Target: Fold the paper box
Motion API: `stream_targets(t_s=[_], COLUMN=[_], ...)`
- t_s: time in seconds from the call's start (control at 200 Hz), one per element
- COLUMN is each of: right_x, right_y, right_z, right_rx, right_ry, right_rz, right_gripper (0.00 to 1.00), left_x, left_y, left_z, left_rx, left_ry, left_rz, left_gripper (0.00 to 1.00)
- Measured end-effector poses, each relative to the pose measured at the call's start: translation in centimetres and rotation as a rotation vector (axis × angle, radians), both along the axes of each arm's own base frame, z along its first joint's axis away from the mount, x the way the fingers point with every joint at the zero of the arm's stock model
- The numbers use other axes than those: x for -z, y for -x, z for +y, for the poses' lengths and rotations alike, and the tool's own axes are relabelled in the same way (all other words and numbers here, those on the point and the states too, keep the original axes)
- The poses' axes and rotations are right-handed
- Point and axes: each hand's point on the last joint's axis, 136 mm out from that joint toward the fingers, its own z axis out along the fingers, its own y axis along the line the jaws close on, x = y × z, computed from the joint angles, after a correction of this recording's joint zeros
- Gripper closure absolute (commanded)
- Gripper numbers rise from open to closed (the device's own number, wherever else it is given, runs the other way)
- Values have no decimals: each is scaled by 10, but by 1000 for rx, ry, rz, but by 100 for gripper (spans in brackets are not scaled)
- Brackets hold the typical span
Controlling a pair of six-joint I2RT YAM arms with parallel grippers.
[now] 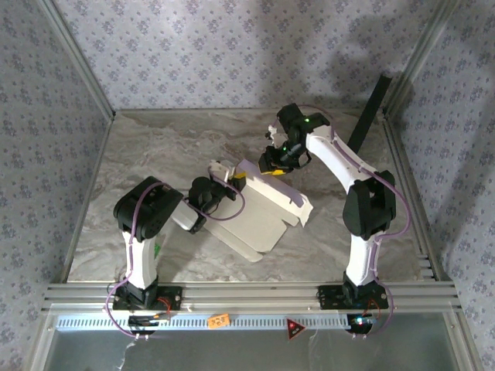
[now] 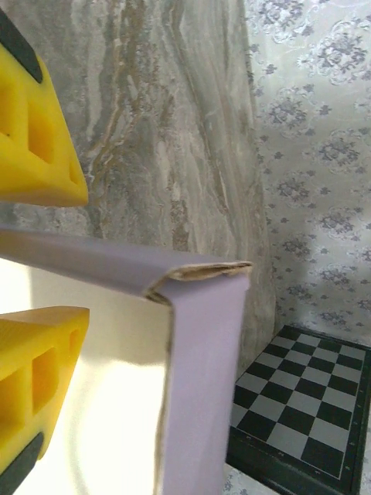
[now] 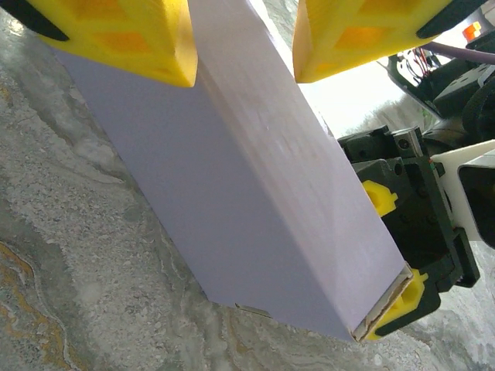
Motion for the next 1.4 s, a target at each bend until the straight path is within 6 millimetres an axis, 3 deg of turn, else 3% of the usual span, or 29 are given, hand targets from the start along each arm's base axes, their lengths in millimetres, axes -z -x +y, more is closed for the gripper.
stream_targets(t_s=[0.245, 0.6, 0.765, 1.194, 1.399], right_x=[1, 1, 0, 0, 0], right_y=[3, 3, 1, -2, -3], right_z=[1, 2, 1, -1, -2], right_rx=[-5, -4, 1, 7, 11], right_ry=[-21, -41, -47, -49, -50], right_rz=[-5, -1, -2, -6, -9], right_gripper=[60, 60, 60, 60, 60], left_x=[17, 51, 55, 60, 60], left_y=[9, 4, 0, -4, -3], left_z=[5, 1, -3, -5, -5], left_rx=[-9, -17, -19, -89, -121], left_ry=[15, 1, -4, -97, -131], left_rz=[79, 168, 187, 137, 111], left_gripper=[57, 56, 58, 94, 100])
